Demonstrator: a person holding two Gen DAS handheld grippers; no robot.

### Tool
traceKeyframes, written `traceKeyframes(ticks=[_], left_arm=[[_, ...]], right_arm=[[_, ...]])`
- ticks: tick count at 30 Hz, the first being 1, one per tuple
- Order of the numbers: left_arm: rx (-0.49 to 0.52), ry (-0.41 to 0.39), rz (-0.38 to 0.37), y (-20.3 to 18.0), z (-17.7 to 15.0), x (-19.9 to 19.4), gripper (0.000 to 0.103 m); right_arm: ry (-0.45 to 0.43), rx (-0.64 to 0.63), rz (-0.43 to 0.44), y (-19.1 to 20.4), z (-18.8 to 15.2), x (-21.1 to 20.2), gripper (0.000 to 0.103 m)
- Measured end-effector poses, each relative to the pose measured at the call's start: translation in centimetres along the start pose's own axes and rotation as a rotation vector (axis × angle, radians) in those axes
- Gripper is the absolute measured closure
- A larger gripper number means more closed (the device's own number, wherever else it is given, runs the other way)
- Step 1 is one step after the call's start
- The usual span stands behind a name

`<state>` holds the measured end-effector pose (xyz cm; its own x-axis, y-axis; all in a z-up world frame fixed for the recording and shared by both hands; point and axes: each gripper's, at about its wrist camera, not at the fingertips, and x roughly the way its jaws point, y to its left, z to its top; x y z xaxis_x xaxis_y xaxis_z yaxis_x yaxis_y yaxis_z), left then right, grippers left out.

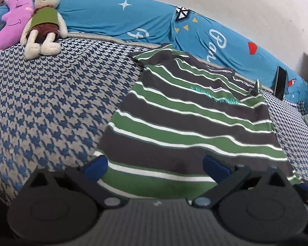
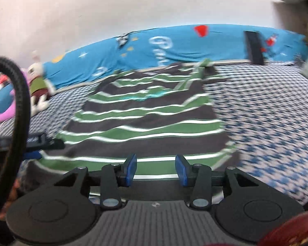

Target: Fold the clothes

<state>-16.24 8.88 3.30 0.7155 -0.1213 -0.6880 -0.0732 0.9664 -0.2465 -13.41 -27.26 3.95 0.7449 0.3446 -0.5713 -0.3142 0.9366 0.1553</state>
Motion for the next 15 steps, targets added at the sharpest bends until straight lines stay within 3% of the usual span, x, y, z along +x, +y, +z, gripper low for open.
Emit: traceKeyframes(ticks=[6, 9, 12, 15], left_arm=[[0.016, 0.005, 0.000, -0.3, -0.3, 0.2, 0.000], [0.025, 0.007, 0.002, -0.5, -0.4, 0.3, 0.000], [0.042, 0.007, 0.003, -0.6, -0.7, 0.4, 0.000], [0.058, 0.004, 0.010, -0.8, -1.0, 0.5, 0.000]], right_arm=[[-0.048, 0.105, -0.163, -2.5, -0.3, -1.4, 0.060], [-0.052, 0.147, -0.230, -3.3, -0.2, -1.3, 0.053], [-0.014, 0.183, -0.279, -4.0, -0.3, -0.5, 0.052], [0.036, 0.235, -0.274, -4.9, -0.4, 0.7, 0.051]])
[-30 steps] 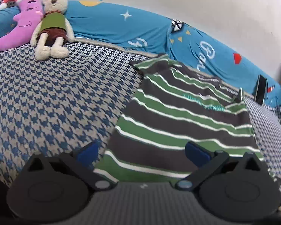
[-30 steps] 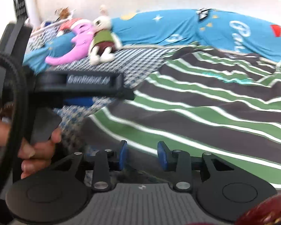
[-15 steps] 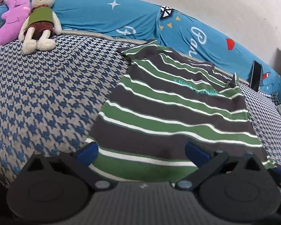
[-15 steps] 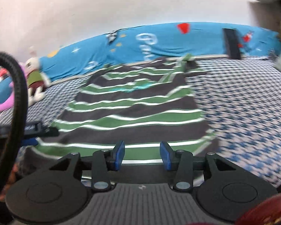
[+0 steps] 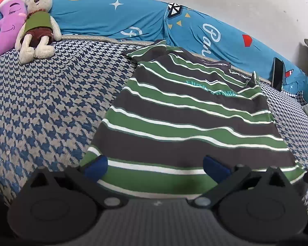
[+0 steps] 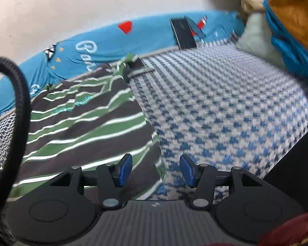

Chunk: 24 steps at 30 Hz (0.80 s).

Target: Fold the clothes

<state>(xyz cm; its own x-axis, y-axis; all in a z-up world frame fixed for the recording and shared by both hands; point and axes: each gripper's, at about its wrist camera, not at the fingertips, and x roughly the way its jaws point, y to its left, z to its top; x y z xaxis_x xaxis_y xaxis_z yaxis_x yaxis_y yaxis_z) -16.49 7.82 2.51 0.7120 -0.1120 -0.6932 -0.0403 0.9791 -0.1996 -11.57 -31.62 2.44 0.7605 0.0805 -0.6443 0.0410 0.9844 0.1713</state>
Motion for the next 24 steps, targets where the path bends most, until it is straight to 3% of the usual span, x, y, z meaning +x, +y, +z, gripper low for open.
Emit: traceKeyframes(ticks=[3, 5, 8, 13, 19, 24], left_arm=[[0.017, 0.010, 0.003, -0.2, -0.3, 0.3, 0.000], [0.025, 0.016, -0.004, -0.3, -0.5, 0.5, 0.000], [0.044, 0.013, 0.005, -0.5, -0.8, 0.6, 0.000], [0.076, 0.022, 0.013, -0.6, -1.1, 0.7, 0.000], [0.179, 0.047, 0.068, -1.8, -1.6, 1.3, 0.000], [0.178, 0.051, 0.069, -1.7, -1.7, 1.4, 0.000]], right_arm=[[0.050, 0.040, 0.021, -0.4, -0.1, 1.1, 0.056], [0.066, 0.041, 0.022, -0.2, -0.3, 1.4, 0.083], [0.052, 0.017, 0.004, 0.3, -0.7, 1.0, 0.095], [0.000, -0.003, -0.086, 0.4, -0.8, -0.7, 0.098], [0.048, -0.063, -0.162, 1.4, -2.2, -1.8, 0.098], [0.088, -0.086, -0.196, 1.6, -2.3, -1.8, 0.098]])
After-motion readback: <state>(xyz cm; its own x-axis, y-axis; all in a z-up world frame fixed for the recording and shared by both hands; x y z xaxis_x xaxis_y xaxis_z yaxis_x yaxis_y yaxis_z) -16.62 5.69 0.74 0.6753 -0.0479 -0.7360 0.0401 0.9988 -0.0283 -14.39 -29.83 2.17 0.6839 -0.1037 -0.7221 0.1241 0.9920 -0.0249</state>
